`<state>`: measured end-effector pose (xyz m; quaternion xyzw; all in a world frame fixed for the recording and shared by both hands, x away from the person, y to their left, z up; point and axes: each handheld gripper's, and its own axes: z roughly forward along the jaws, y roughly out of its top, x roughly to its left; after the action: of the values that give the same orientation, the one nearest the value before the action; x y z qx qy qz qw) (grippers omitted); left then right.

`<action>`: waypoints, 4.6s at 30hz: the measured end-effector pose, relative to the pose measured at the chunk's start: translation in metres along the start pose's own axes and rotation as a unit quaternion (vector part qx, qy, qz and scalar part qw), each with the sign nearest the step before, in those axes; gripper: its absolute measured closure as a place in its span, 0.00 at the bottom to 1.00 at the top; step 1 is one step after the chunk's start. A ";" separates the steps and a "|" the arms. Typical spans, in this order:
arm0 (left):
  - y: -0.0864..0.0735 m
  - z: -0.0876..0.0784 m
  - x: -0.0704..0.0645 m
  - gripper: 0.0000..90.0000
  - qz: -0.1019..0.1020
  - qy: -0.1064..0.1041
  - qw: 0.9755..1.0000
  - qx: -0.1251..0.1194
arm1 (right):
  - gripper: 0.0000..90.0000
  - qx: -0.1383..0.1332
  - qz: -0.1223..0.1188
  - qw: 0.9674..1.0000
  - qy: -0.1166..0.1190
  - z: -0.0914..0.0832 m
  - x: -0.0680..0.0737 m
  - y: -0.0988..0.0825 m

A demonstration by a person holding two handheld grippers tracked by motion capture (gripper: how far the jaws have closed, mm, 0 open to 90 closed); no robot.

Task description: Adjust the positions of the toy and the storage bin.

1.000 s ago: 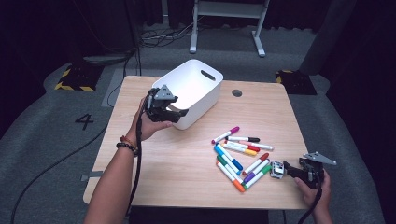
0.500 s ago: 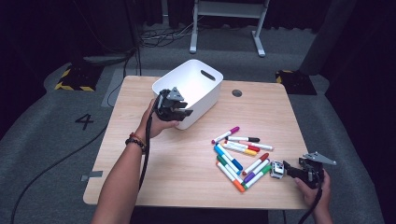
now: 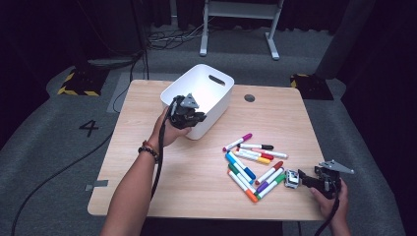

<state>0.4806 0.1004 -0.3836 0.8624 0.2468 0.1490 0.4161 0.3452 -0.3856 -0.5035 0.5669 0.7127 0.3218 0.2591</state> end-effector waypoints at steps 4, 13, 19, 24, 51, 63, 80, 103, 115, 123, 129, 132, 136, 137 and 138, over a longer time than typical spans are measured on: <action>-0.002 -0.002 -0.008 0.92 -0.005 -0.015 1.000 -0.004 | 0.30 0.000 -0.002 1.000 0.000 0.000 0.000 0.000; -0.004 -0.007 -0.033 0.92 0.037 -0.042 0.998 -0.004 | 0.31 -0.001 0.000 1.000 0.000 0.000 0.000 0.000; -0.006 -0.008 -0.053 0.92 0.052 -0.051 0.997 -0.010 | 0.31 -0.001 0.000 1.000 0.000 0.000 0.000 0.000; -0.007 -0.008 -0.066 0.92 0.059 -0.063 0.996 -0.014 | 0.31 -0.001 0.000 1.000 0.001 0.000 0.000 0.000; -0.009 -0.024 -0.093 0.56 0.047 -0.056 0.996 -0.046 | 0.30 -0.001 -0.002 1.000 0.001 0.000 0.000 0.000; -0.015 -0.064 -0.049 0.22 -0.047 0.039 0.993 -0.104 | 0.30 0.000 -0.001 1.000 0.001 0.000 0.000 0.000; -0.019 -0.036 0.033 0.46 -0.105 0.109 0.988 0.007 | 0.30 0.000 -0.001 1.000 0.000 0.000 0.000 0.000; -0.046 -0.053 0.011 0.79 -0.090 0.074 0.993 0.011 | 0.30 0.000 -0.003 1.000 0.002 0.000 0.000 0.000; -0.055 -0.064 -0.012 0.72 -0.095 0.084 0.992 0.003 | 0.30 0.000 -0.004 1.000 0.001 0.000 0.000 0.000; -0.059 -0.075 -0.024 0.52 -0.096 0.079 0.992 -0.025 | 0.30 0.000 -0.003 1.000 0.000 0.000 0.000 0.000; -0.062 -0.093 -0.032 0.36 -0.093 0.080 0.991 -0.061 | 0.30 0.001 -0.002 1.000 0.000 0.000 0.000 0.000; -0.064 -0.098 -0.034 0.34 -0.088 0.081 0.991 -0.064 | 0.30 0.000 -0.002 1.000 0.001 0.000 0.000 0.000; -0.067 -0.109 -0.040 0.32 -0.084 0.085 0.991 -0.069 | 0.30 0.001 -0.002 1.000 0.001 0.000 0.000 0.000; -0.068 -0.109 -0.040 0.32 -0.084 0.084 0.991 -0.068 | 0.30 0.001 -0.002 1.000 0.001 0.000 0.000 0.000; -0.070 -0.108 -0.039 0.32 -0.087 0.080 0.991 -0.068 | 0.30 0.001 -0.002 1.000 0.001 0.000 0.000 0.000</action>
<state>0.3770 0.1857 -0.3753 0.7926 0.3431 0.1968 0.4640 0.3453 -0.3853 -0.5035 0.5655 0.7141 0.3217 0.2583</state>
